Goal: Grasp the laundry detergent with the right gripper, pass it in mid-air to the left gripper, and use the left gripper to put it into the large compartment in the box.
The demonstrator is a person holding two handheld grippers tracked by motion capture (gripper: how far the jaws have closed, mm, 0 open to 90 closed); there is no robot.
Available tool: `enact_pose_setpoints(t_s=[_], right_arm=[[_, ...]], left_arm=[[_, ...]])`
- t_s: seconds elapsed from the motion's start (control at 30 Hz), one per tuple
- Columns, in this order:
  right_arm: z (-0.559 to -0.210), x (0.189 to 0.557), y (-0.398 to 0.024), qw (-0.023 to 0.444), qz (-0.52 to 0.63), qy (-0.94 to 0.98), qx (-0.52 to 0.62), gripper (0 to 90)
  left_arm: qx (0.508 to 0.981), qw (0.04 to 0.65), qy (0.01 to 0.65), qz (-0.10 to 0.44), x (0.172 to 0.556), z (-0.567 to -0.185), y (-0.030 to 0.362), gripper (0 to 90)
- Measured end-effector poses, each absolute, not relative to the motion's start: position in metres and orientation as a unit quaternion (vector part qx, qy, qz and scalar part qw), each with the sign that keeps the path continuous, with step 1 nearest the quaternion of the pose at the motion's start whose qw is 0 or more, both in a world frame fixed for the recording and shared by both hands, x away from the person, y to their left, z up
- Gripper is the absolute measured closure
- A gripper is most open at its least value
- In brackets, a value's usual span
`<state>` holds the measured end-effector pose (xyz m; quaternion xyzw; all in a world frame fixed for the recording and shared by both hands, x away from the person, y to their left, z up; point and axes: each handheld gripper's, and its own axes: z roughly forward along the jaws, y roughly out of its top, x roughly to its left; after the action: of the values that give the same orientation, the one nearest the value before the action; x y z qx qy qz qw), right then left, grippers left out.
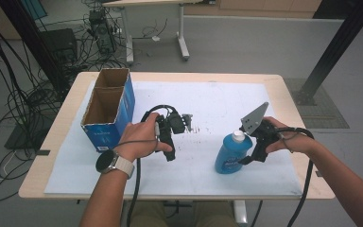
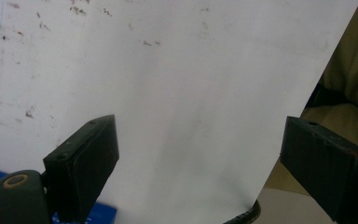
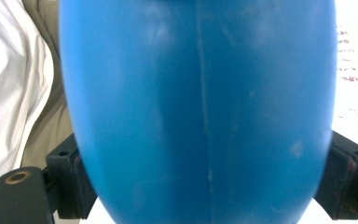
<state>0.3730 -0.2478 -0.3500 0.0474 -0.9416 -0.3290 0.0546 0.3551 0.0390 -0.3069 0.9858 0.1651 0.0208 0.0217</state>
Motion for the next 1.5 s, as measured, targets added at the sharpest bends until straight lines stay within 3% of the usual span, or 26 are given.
enact_pose_setpoints(t_s=[1.5], right_arm=[[-0.363, 0.371, -0.253, 0.050, -0.370, -0.927, 0.038, 18.2]], left_arm=[[0.985, 0.024, 0.168, 0.019, 0.355, -0.309, 0.038, 11.9]])
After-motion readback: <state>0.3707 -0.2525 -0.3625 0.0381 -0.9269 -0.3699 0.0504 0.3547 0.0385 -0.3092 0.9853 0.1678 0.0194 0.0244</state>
